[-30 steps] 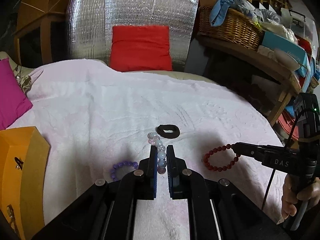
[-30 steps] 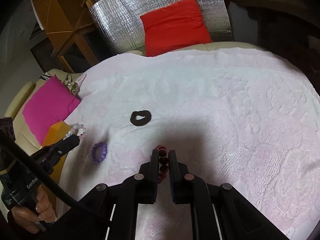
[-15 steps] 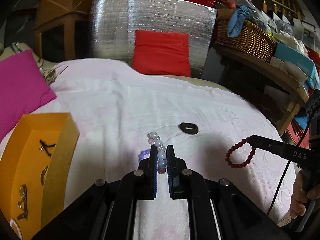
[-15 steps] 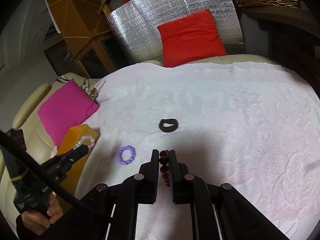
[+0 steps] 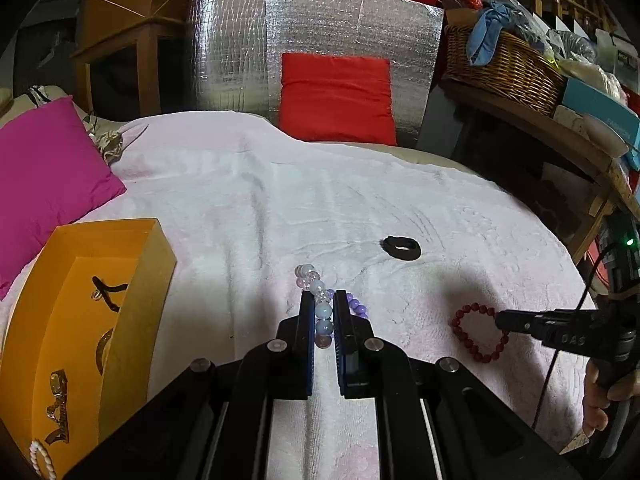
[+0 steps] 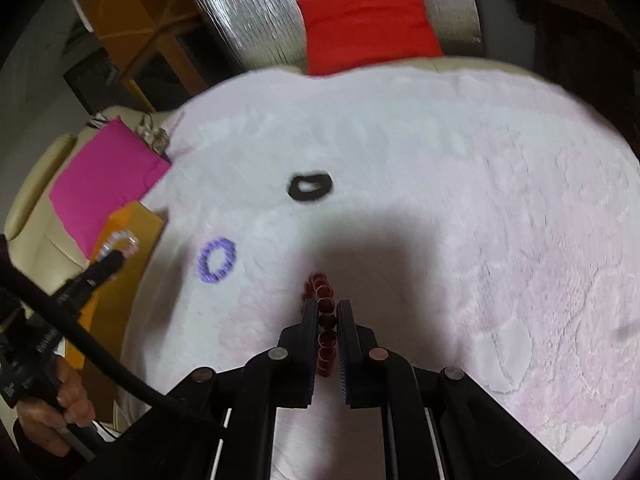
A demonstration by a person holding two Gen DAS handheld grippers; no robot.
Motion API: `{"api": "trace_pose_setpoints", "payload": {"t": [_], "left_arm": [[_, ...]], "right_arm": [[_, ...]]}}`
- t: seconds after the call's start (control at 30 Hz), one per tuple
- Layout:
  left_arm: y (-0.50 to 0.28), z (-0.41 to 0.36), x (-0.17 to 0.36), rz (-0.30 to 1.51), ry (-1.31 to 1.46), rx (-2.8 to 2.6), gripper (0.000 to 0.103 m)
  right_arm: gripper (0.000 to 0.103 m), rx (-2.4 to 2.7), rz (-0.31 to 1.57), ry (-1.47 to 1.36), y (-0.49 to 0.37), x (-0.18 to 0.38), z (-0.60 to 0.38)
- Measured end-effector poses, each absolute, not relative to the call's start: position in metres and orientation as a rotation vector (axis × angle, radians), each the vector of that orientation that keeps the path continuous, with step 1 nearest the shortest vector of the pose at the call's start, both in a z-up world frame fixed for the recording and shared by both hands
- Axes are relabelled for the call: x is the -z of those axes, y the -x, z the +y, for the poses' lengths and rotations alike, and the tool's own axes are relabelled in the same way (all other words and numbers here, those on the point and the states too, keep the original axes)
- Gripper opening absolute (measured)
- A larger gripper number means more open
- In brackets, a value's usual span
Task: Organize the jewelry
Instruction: 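Lift both bracelets and carry them toward the orange box with both tools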
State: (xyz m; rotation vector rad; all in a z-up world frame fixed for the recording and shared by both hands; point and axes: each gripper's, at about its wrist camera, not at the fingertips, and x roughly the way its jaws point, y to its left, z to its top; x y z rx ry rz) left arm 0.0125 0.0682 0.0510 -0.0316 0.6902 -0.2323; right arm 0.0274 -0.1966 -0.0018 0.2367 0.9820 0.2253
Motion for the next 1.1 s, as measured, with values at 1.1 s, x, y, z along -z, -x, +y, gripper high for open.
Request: {"api": "trace_pose_setpoints", "payload": {"t": [1.1], "left_arm": [[-0.008,0.075,-0.058,0.652,-0.004,0.213,0.009]], "right_arm": [[0.01,-0.175,0.679,0.017,-0.001,-0.036,-0.144]]}}
